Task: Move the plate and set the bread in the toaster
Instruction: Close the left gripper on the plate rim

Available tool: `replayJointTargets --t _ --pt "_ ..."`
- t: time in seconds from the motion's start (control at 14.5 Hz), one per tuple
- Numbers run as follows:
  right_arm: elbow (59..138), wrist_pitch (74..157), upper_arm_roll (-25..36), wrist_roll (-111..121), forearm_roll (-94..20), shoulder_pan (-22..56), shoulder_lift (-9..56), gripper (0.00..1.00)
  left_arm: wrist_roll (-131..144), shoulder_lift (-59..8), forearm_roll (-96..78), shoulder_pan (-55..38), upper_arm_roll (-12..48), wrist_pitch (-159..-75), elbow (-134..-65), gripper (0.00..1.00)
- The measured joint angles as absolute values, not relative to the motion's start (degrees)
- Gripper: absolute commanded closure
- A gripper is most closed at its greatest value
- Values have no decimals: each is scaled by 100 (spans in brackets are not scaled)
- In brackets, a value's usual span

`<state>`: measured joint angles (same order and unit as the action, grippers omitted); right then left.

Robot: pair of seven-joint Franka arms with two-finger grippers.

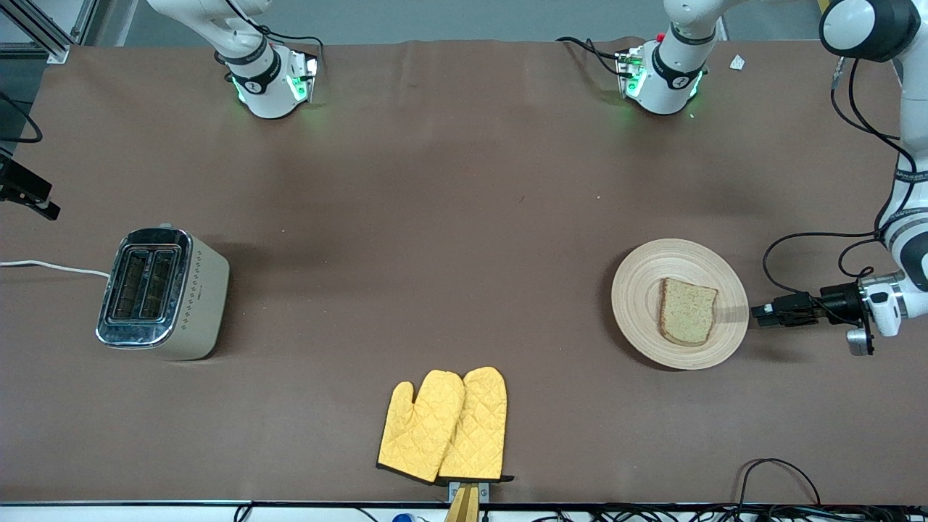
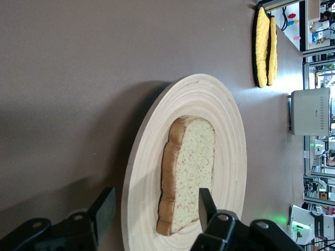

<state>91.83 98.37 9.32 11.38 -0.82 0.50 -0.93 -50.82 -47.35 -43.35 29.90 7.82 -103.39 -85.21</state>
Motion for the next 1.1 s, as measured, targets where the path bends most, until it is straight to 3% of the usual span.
replayJointTargets --t 0.34,1.1 --pt "9121 9786 932 1139 -23 50 -93 0 -5255 -4894 -4336 3004 788 -10338 -8503 45" --pt "9206 9643 932 1140 -11 49 -88 0 -5508 -5131 -4392 2992 823 -10248 -8491 99"
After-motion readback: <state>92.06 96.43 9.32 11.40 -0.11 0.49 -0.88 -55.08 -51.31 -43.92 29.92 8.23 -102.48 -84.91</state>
